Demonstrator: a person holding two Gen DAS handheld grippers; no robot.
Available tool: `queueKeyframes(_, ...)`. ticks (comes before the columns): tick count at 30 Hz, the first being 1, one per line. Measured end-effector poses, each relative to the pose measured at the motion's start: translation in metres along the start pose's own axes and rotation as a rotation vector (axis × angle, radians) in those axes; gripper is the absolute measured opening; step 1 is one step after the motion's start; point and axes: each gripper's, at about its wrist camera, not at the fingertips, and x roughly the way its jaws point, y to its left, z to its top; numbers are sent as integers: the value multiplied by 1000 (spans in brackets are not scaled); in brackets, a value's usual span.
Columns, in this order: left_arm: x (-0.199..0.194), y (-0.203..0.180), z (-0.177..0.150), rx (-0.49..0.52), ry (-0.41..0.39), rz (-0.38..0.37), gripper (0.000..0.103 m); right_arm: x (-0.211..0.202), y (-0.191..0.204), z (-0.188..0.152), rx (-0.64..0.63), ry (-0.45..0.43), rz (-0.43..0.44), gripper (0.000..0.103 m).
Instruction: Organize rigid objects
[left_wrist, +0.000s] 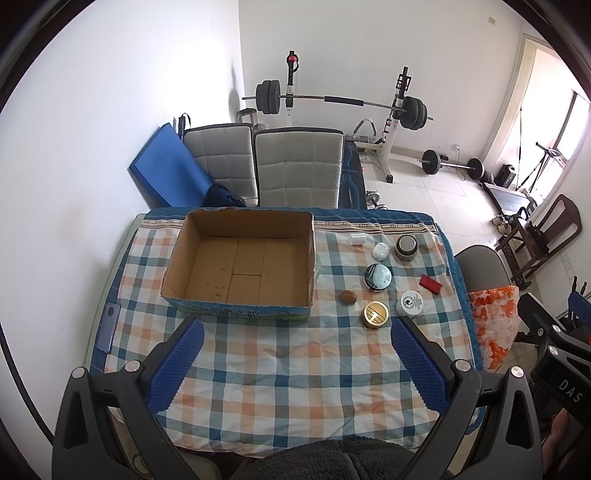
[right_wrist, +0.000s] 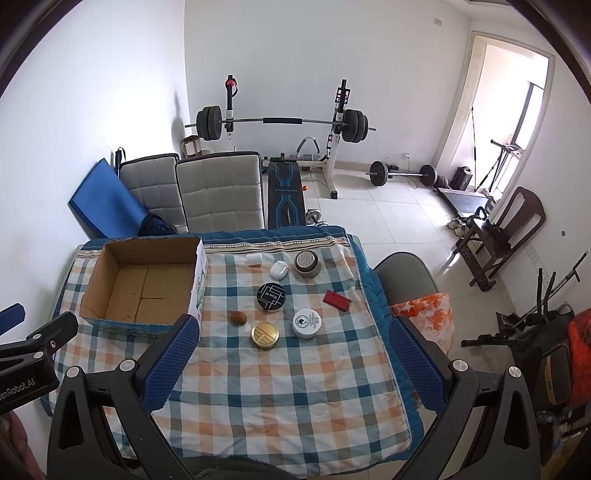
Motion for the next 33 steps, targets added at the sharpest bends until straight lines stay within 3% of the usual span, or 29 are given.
queueKeyframes(17,-4,4,8,5,-34,15,103,-3,2,3,7,-15,-1,103)
queueKeyframes(24,6,3,11,10,-4,-1,103,-1,1,6,18,-3,10,103)
queueKeyframes(28,28,-9,14,19,30,-16,103,23,-6,12,46,53,15,103)
queueKeyframes(33,89,-37,26,50,112,-31,103,89,-33,14,86,185,11,103)
